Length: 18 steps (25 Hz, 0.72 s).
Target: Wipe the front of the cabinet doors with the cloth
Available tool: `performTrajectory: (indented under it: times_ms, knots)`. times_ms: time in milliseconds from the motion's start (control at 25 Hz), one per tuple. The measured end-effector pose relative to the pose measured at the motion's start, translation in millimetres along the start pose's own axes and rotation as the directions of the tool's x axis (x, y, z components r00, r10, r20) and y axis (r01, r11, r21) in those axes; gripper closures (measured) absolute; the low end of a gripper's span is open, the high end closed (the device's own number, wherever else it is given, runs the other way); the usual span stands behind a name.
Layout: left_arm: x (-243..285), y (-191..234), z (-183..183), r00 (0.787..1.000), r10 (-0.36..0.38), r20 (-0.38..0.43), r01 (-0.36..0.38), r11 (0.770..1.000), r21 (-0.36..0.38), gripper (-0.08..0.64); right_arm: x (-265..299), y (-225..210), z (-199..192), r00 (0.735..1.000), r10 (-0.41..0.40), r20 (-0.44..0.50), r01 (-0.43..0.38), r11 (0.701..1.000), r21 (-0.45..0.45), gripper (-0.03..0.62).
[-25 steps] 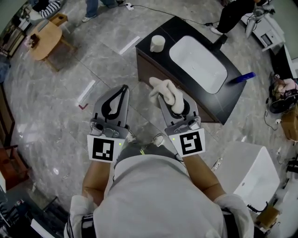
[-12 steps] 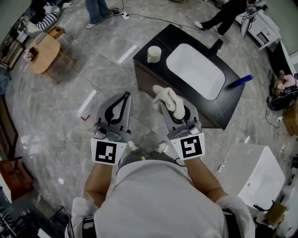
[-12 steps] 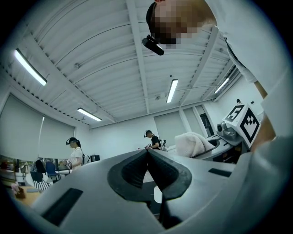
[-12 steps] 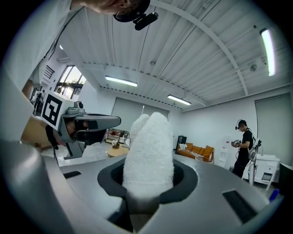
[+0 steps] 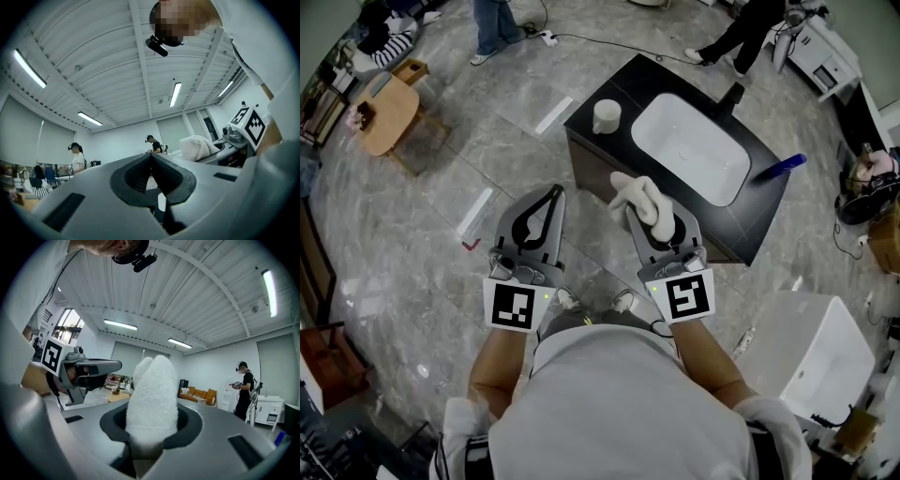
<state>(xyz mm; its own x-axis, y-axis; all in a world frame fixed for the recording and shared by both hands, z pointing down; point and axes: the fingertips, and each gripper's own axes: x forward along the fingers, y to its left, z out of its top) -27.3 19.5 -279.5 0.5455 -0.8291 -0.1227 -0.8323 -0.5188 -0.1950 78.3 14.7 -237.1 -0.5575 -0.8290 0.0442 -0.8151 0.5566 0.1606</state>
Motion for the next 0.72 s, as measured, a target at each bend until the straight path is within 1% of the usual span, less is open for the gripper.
performTrajectory:
  times_ms: [320,520,720]
  knots:
    - [-3.0,-0.1,-7.4,0.999,0.025,-0.022,-0.025,1.000,-0.010,0.541,0.4,-1.2,-4.2,1.000,0.016,-0.003,-0.016,1.000,0.019,0.457]
    - [-3.4,-2.1,-7.9,0.998,0.050,-0.031,-0.050,0.999,-0.014,0.541,-0.3,-4.3,-4.2,1.000,0.031,0.003,-0.031,0.999,0.017,0.457]
    - [2.8,-8.9,-9.8,0.998,0.064,-0.027,-0.065,0.998,-0.011,0.541,-3.8,-13.7,-8.7,0.999,0.039,0.006,-0.039,0.999,0.025,0.457]
